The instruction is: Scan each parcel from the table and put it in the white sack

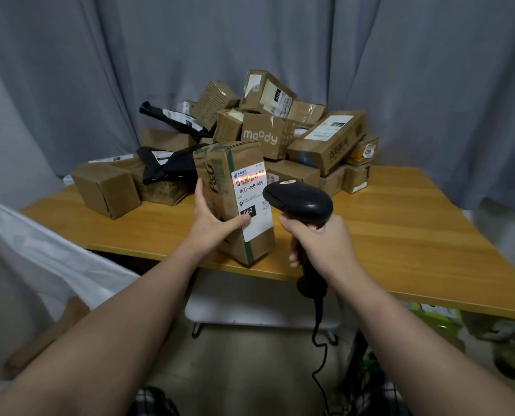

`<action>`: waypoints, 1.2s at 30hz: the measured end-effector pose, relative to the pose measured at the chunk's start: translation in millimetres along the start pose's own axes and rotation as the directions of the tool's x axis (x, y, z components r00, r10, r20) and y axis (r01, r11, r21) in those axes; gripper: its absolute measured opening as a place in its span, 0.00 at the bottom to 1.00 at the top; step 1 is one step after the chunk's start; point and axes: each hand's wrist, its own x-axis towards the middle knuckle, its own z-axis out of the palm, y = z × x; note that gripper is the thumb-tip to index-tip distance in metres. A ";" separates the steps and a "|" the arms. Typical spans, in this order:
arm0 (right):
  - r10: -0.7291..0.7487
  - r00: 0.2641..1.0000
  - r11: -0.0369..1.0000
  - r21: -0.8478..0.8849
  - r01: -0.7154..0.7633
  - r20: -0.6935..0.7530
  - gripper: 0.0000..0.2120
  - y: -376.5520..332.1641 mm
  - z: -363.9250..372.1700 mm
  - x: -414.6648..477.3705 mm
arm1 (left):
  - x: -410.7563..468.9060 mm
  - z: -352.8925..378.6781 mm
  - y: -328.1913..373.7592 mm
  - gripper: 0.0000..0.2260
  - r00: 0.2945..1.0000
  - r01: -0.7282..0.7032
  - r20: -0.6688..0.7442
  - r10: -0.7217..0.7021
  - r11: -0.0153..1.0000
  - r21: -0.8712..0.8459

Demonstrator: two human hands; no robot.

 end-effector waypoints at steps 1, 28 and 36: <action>-0.004 1.000 1.000 0.005 0.004 0.004 0.14 1.6 -0.3 -1.7 | 0.2 0.0 -0.3 0.59 1.000 0.003 0.004 -0.003 1.000 0.004; -0.040 0.997 0.998 0.050 0.037 0.064 0.09 4.1 -1.7 -9.5 | -2.7 2.0 4.0 0.60 1.000 0.005 0.010 -0.005 1.000 -0.012; -0.166 0.974 0.975 0.173 0.139 0.153 0.06 -5.0 42.7 -0.6 | -20.1 -22.1 21.1 0.55 0.992 -0.080 -0.105 0.068 0.990 -0.113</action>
